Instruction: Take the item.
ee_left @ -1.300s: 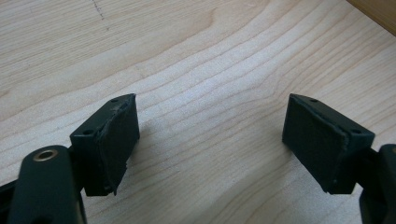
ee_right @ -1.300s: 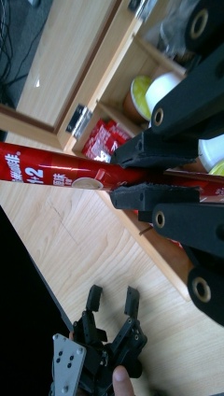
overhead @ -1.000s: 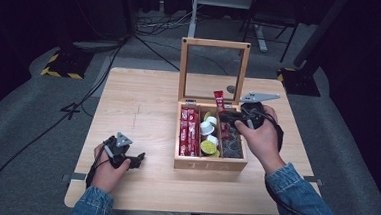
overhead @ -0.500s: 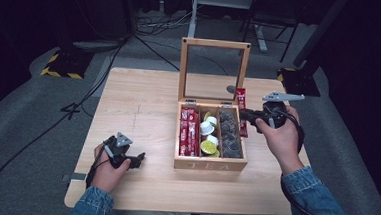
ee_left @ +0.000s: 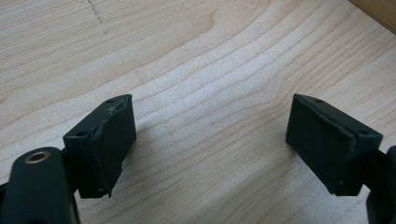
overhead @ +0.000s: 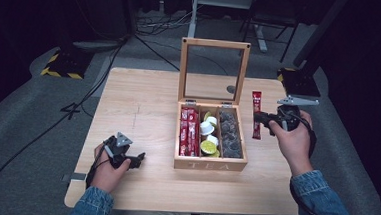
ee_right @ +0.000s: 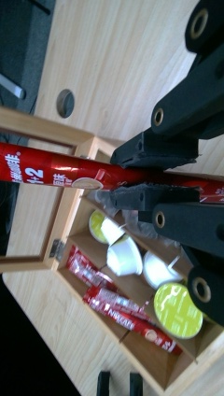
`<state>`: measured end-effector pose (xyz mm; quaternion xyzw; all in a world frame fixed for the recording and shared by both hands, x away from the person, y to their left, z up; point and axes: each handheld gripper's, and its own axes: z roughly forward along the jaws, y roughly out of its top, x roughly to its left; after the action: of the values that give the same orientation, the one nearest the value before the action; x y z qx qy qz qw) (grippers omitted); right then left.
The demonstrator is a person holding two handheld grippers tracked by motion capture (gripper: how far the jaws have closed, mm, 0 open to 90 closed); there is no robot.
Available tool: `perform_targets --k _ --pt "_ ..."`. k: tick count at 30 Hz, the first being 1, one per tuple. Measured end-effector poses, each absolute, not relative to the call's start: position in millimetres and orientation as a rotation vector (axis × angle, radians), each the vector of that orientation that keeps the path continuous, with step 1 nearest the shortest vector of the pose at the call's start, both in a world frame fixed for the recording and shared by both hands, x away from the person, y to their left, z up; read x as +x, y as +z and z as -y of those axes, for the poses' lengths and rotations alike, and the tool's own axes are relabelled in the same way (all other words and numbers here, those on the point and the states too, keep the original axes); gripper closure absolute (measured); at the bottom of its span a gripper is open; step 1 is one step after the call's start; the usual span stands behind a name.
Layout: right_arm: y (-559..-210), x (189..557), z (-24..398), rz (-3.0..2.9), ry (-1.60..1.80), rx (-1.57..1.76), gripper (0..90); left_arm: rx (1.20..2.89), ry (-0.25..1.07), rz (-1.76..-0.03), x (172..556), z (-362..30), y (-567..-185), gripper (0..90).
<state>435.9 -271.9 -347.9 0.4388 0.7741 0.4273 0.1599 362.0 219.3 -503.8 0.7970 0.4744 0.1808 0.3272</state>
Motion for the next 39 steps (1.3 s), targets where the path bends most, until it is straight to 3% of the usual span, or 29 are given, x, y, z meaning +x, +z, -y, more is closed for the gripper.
perform_targets --k 18,39 --pt "-394 451 311 -2.179 1.107 1.403 80.1 2.088 0.474 -1.242 362 -219 -504 16.3" --pt "-438 454 328 -2.213 1.008 1.601 80.1 2.087 0.474 -1.242 362 -219 -504 16.3"
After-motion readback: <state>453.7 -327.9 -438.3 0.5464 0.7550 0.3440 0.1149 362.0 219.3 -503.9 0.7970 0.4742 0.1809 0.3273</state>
